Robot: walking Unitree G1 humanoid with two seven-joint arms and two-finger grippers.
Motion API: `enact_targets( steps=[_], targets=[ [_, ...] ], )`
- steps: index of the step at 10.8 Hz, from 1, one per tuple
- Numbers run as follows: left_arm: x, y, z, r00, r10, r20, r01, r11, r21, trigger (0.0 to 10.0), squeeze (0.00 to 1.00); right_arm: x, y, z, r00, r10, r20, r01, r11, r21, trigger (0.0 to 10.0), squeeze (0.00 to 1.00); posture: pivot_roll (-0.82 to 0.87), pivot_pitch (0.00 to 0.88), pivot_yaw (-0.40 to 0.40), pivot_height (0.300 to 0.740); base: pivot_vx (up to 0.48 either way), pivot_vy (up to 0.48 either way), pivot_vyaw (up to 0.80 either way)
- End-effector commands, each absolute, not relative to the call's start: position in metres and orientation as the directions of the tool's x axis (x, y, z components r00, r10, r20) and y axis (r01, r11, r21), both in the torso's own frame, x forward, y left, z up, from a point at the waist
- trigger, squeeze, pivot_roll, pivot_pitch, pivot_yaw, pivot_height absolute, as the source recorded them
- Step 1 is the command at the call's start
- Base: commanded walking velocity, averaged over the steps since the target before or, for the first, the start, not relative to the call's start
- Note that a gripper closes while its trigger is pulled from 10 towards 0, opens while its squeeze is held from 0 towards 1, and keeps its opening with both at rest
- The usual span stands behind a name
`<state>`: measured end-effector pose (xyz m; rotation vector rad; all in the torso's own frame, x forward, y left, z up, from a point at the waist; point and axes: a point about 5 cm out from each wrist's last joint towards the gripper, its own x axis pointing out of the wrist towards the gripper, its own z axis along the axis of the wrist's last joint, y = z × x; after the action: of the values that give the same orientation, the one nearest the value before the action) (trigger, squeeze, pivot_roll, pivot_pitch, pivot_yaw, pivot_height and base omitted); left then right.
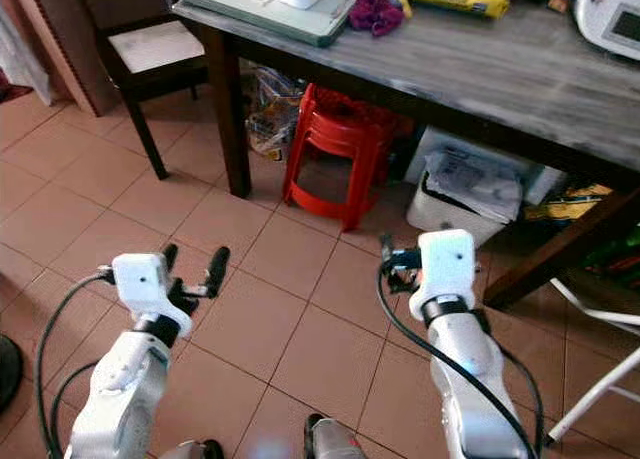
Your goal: Setting the table
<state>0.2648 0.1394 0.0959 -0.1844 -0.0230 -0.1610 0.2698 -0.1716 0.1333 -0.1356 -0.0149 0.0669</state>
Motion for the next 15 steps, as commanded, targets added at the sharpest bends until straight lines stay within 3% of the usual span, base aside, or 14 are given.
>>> enact_targets(
  steps=[1,5,10,15],
  targets=[
    [0.259,0.139,0.089,0.987,-0.158,0.012,0.157,0.971,-0.179,10.0,0.00,0.271,-0.172,0.129,0.998,0.060,0.002,-0.059,0.990,-0.125,10.0,0.00,-0.12,0.175,-0.037,0.740,0.000,0.000,0.00],
    [0.262,0.143,0.093,0.983,-0.183,0.005,0.182,0.974,-0.137,10.0,0.00,0.272,-0.163,0.125,0.999,0.043,0.028,-0.041,0.994,-0.097,10.0,0.00,-0.10,0.179,0.028,0.740,0.000,0.000,0.00],
    [0.257,0.144,0.095,0.986,-0.167,0.004,0.166,0.976,-0.144,10.0,0.00,0.278,-0.154,0.131,0.996,0.065,0.064,-0.059,0.994,-0.096,10.0,0.00,-0.07,0.180,0.023,0.740,0.000,0.000,0.00],
    [0.260,0.139,0.098,0.983,-0.185,0.007,0.184,0.971,-0.154,10.0,0.00,0.273,-0.150,0.132,0.995,0.074,0.064,-0.069,0.994,-0.090,10.0,0.00,-0.08,0.192,0.039,0.740,0.000,0.000,-0.45]
  ],
)
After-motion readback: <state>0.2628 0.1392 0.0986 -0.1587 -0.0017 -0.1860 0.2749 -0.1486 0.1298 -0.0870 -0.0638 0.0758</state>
